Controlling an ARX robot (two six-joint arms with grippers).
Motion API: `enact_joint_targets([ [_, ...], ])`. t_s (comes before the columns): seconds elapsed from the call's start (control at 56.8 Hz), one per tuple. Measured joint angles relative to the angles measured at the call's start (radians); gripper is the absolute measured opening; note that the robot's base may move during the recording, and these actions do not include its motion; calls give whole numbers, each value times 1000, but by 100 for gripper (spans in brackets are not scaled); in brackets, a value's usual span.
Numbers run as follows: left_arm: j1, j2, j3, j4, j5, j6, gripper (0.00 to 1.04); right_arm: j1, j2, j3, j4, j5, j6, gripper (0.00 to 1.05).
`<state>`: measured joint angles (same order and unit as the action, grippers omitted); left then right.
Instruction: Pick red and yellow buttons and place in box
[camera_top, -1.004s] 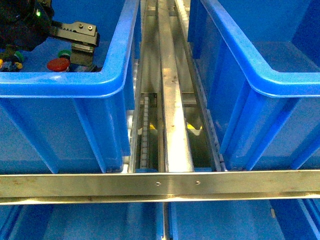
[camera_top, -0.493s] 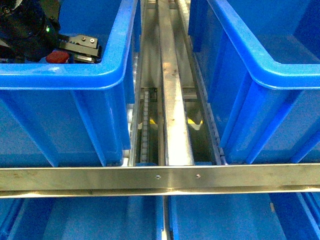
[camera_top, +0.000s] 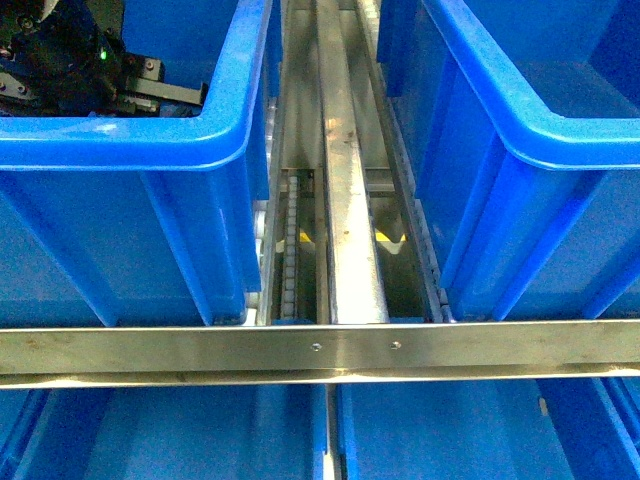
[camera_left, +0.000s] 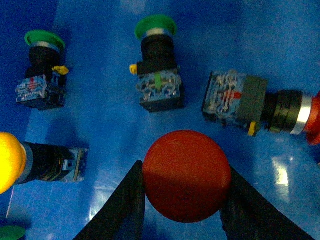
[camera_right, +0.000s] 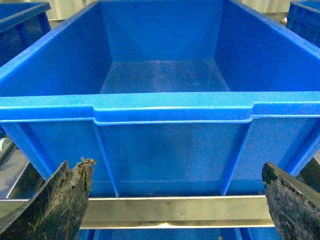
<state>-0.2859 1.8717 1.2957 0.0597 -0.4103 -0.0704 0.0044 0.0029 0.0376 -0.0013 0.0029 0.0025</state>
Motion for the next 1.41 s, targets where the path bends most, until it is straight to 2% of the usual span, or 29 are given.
enact_joint_targets([
  [0.194, 17, -209, -126, 70, 86, -82, 33, 0, 0, 0, 0, 0, 0, 99],
  [0.405, 113, -479, -281, 153, 238, -165, 33, 0, 0, 0, 0, 0, 0, 99],
  [0.651, 203, -669, -416, 135, 332, -195, 33, 0, 0, 0, 0, 0, 0, 99],
  [1.074, 200, -827, -543, 92, 373, -209, 33, 0, 0, 0, 0, 0, 0, 99],
  [1.408, 148, -908, -578, 51, 365, -211, 33, 0, -1, 0, 0, 0, 0, 99],
])
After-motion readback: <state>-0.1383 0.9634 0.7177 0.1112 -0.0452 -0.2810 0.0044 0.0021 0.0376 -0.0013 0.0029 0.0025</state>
